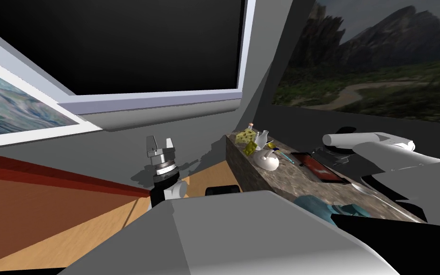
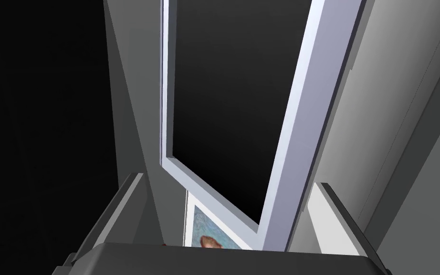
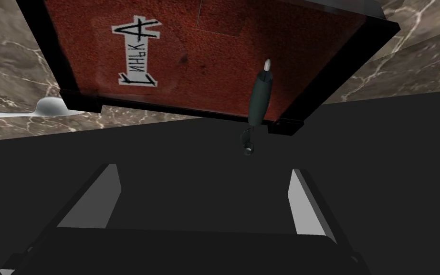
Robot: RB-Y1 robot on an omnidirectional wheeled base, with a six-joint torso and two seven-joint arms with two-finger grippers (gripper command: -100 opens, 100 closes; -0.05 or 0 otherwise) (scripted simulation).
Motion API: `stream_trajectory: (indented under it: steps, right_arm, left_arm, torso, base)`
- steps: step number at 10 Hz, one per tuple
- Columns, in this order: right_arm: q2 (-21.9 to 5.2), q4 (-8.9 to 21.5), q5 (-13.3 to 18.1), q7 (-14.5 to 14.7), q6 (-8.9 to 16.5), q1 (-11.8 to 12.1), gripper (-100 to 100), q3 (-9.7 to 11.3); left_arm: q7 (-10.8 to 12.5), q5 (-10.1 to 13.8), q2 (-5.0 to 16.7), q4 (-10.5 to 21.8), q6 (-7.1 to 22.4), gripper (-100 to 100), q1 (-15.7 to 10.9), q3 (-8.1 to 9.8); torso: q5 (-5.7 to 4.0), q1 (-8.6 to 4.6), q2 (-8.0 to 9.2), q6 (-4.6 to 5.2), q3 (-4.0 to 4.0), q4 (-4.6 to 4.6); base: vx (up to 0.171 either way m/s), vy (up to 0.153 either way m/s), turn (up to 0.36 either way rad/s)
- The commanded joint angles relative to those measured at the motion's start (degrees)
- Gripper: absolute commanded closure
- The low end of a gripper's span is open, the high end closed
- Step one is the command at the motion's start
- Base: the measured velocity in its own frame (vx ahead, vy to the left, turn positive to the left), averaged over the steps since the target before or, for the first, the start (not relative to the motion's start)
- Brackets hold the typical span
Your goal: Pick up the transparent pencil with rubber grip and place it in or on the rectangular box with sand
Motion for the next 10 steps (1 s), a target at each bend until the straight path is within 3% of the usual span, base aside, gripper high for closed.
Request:
stream_trajectory:
  steps: [1, 3, 4, 5, 10]
  right_arm:
    - [-1.7, 0.4, -0.7, -0.2, 1.9, -0.8, -100, 0.2]
    - [-4.1, 0.5, -1.6, -1.2, 4.7, -1.9, -100, 0.5]
    - [-3.0, 1.4, -1.1, -0.4, 3.5, -2.2, -100, 0.5]
    - [-3.1, 1.6, -1.1, -0.3, 3.7, -2.4, 0, 0.6]
    - [-3.1, 1.6, -1.1, -0.3, 3.7, -2.3, 0, 0.6]
  left_arm:
    - [0.0, 0.0, 0.0, 0.0, 0.0, 0, 0.0, 0.0]
    - [0.0, 0.0, 0.0, 0.0, 0.0, 0, 0.0, 0.0]
    - [0.0, 0.0, 0.0, 0.0, 0.0, 0, 0.0, 0.0]
    - [0.0, 0.0, 0.0, 0.0, 0.0, 0, 0.0, 0.0]
    - [0.0, 0.0, 0.0, 0.0, 0.0, 0, 0.0, 0.0]
  torso:
    - [0.0, 0.0, 0.0, 0.0, 0.0, 0.0]
    - [0.01, 0.06, 0.24, 0.01, 0.14, 0.06]
    - [0.02, 0.08, 0.25, 0.04, 0.15, 0.06]
    - [-0.01, 0.07, 0.03, 0.08, 0.04, 0.02]
    - [0.0, 0.09, -0.3, 0.05, -0.17, -0.07]
  base:
    - [-0.134, -0.046, 0.23]
    - [-0.154, -0.015, 0.218]
    - [-0.06, -0.009, 0.032]
    - [-0.011, -0.001, -0.009]
    - [-0.001, 0.0, 0.0]
